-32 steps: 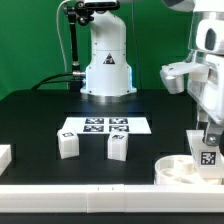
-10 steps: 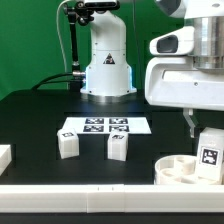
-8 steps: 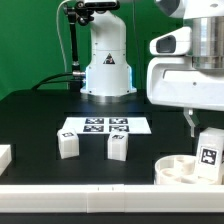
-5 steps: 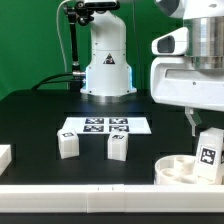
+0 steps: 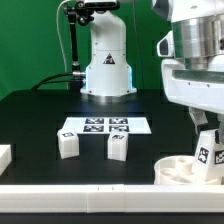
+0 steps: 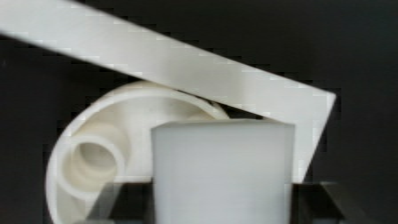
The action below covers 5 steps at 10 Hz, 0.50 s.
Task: Assemble stool
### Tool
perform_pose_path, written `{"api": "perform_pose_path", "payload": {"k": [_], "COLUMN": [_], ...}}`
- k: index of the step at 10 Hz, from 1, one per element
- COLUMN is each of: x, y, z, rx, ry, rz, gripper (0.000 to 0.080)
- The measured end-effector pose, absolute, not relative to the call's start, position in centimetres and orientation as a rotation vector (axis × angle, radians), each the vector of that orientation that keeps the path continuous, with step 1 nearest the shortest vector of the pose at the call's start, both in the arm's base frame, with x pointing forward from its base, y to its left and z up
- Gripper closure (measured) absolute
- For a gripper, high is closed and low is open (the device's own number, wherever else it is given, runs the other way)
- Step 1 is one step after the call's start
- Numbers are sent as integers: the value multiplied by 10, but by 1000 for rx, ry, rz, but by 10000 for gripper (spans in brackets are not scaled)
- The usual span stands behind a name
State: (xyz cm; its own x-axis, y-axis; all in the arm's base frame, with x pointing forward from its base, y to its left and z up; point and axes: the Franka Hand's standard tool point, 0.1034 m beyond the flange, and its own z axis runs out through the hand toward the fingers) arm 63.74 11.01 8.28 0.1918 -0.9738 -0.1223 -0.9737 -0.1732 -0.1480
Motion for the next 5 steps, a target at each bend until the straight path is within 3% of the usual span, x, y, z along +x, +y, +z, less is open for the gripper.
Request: {"api": "perform_pose_path", "payload": {"k": [5], "x": [637], "y": [117], "z": [83], "rx": [-1772], "ry": [2247], "rz": [64], "gripper": [461]}}
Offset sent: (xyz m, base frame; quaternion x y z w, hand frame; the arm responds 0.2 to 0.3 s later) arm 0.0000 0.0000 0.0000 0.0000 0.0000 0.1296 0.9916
